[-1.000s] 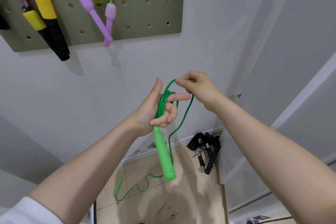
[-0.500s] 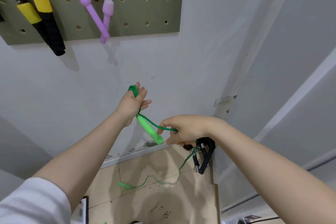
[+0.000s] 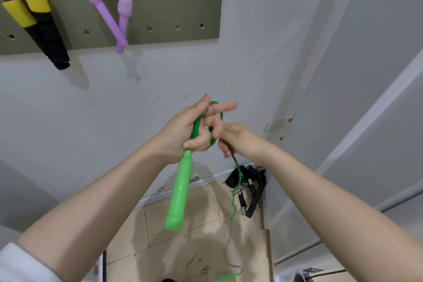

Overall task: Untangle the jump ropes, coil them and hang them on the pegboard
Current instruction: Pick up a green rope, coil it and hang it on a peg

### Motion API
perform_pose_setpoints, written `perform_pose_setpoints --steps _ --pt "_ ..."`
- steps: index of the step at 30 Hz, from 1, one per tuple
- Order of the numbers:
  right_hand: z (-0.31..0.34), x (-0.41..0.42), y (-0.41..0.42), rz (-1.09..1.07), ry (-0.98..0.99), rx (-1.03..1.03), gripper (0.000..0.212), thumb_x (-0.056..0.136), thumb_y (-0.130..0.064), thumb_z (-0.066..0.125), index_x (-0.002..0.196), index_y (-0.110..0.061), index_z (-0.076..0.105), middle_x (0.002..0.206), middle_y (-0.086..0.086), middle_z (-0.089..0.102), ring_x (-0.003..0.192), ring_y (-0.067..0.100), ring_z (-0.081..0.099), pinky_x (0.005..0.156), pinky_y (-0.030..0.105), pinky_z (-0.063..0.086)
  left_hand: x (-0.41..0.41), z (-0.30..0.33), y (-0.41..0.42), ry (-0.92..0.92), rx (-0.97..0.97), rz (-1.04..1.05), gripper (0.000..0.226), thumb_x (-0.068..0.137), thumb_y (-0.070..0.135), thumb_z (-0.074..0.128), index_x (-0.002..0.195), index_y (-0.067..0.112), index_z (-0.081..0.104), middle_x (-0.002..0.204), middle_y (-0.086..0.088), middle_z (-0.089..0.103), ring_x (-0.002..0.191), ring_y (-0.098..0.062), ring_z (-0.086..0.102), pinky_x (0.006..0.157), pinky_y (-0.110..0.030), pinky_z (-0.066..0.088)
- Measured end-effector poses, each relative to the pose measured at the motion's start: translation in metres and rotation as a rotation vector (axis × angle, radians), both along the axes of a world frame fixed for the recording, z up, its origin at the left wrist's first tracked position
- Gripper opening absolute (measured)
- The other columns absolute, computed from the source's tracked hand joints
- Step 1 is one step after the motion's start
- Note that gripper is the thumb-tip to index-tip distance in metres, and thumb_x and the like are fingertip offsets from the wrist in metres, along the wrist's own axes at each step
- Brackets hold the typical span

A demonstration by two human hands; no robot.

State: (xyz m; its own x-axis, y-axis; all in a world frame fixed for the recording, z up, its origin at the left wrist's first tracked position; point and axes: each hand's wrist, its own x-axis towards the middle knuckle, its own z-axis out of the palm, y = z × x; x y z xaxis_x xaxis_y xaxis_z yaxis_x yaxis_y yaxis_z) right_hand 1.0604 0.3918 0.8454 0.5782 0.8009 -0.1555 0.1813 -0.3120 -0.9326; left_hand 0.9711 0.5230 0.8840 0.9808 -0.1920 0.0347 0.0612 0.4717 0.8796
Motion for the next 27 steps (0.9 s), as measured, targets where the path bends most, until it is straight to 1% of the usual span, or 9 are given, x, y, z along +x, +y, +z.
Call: perform_pose_setpoints --steps 3,6,8,10,14,18,20,24,27 --pt "-0.016 -0.014 -0.006 0.250 0.014 -0.426 0.032 0.101 -0.023 0.033 0.114 0.002 0.050 0.052 0.002 0.051 0.035 0.009 0.042 0.046 0.023 0.039 0.013 0.001 0.013 0.092 0.173 0.397 0.042 0.098 0.040 0.030 0.118 0.008 0.050 0.068 0.002 0.067 0.025 -0.004 0.025 0.033 -0.013 0.017" --pt "-0.004 -0.025 -0.009 0.463 0.012 -0.581 0.012 0.099 -0.022 0.037 0.098 -0.015 0.046 0.060 0.006 0.052 0.030 0.006 0.041 0.043 0.020 0.039 0.024 -0.016 0.031 0.194 0.271 0.574 0.040 0.100 0.037 0.035 0.128 0.007 0.037 0.093 -0.001 0.068 0.036 -0.009 0.051 0.037 -0.016 0.038" --pt "0.013 -0.028 -0.008 0.514 -0.069 -0.540 0.002 0.097 -0.021 0.046 0.098 -0.019 0.047 0.059 0.003 0.050 0.032 0.006 0.041 0.048 0.024 0.040 0.027 -0.037 0.044 0.232 0.505 0.623 0.052 0.101 0.030 0.038 0.143 0.005 0.020 0.096 0.000 0.065 0.047 -0.010 0.063 0.045 -0.016 0.048" --pt "0.030 -0.023 -0.008 0.452 -0.180 -0.403 0.018 0.094 -0.018 0.053 0.112 -0.015 0.057 0.054 -0.001 0.045 0.035 0.006 0.038 0.044 0.020 0.038 0.026 -0.055 0.051 0.272 0.651 0.606 0.056 0.101 0.026 0.037 0.147 0.004 0.013 0.089 -0.001 0.066 0.045 -0.009 0.062 0.042 -0.016 0.046" --pt "0.060 -0.005 -0.010 0.181 -0.268 0.009 0.010 0.088 -0.012 0.062 0.081 -0.009 0.068 0.045 -0.010 0.044 0.042 0.002 0.038 0.043 0.016 0.035 0.019 -0.063 0.040 0.354 0.731 0.347 0.051 0.100 0.042 0.030 0.130 0.003 0.045 0.072 -0.006 0.070 0.040 -0.016 0.057 0.041 -0.019 0.042" --pt "0.056 0.023 -0.009 -0.353 -0.227 0.355 0.024 0.085 -0.015 0.066 0.063 -0.017 0.058 0.049 -0.012 0.045 0.043 0.002 0.039 0.046 0.015 0.037 0.014 -0.039 0.010 0.318 0.445 0.042 0.092 0.085 0.066 -0.006 0.113 0.007 0.060 0.042 -0.009 0.053 0.023 -0.011 0.030 0.036 -0.020 0.029" --pt "0.042 0.030 -0.006 -0.482 -0.188 0.347 0.028 0.087 -0.020 0.065 0.061 -0.017 0.055 0.045 -0.015 0.041 0.043 0.001 0.038 0.048 0.016 0.038 0.012 -0.025 0.001 0.217 0.304 -0.114 0.096 0.079 0.075 0.001 0.114 0.009 0.061 0.039 -0.007 0.051 0.021 -0.006 0.025 0.036 -0.017 0.025" --pt "0.000 0.020 -0.003 -0.185 -0.042 0.046 0.035 0.096 -0.017 0.047 0.062 -0.016 0.055 0.048 -0.005 0.044 0.041 0.007 0.037 0.048 0.023 0.036 0.015 -0.006 -0.004 -0.048 0.300 -0.083 0.047 0.086 0.050 0.053 0.118 0.018 0.063 0.056 -0.001 0.066 0.025 0.001 0.030 0.035 -0.013 0.023" --pt "-0.017 0.004 -0.003 0.040 -0.001 -0.155 0.033 0.101 -0.025 0.036 0.080 -0.008 0.056 0.052 0.002 0.045 0.037 0.010 0.037 0.047 0.024 0.039 0.025 -0.006 0.004 0.079 0.318 0.233 0.041 0.096 0.021 0.044 0.136 0.010 0.042 0.084 -0.002 0.073 0.041 -0.008 0.057 0.043 -0.015 0.045"
